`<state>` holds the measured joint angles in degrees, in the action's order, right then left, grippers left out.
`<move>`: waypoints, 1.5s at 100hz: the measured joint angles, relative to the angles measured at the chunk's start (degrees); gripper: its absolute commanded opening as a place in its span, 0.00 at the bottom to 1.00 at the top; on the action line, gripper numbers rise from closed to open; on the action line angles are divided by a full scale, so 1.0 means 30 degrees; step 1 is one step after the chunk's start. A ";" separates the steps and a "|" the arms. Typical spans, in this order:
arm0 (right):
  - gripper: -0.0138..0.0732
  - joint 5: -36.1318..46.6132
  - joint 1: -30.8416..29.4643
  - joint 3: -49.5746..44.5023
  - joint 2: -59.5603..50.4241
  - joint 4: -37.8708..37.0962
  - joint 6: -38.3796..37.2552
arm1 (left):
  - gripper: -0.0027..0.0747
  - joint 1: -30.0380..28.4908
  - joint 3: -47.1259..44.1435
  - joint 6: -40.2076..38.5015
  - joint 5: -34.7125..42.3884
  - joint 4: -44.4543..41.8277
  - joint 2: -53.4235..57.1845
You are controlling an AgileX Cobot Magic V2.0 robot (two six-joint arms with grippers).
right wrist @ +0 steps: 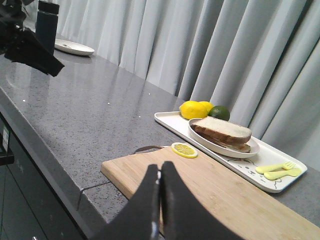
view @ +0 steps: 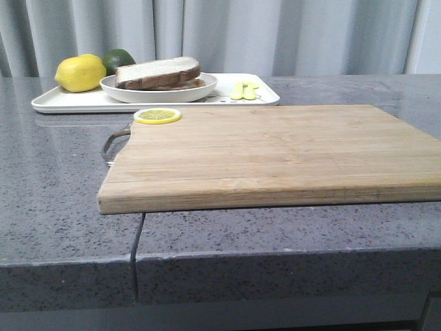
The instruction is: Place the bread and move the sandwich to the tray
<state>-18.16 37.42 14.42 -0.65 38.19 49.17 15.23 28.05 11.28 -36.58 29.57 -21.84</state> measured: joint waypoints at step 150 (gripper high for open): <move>0.09 0.0031 0.0000 0.0000 0.0000 0.0000 -0.0033 | 0.01 -0.4267 -0.9351 -0.2855 0.8393 -0.7053 0.7390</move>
<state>-18.07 37.42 14.42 -0.65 38.19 49.07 2.43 0.00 2.72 -11.40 8.41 0.33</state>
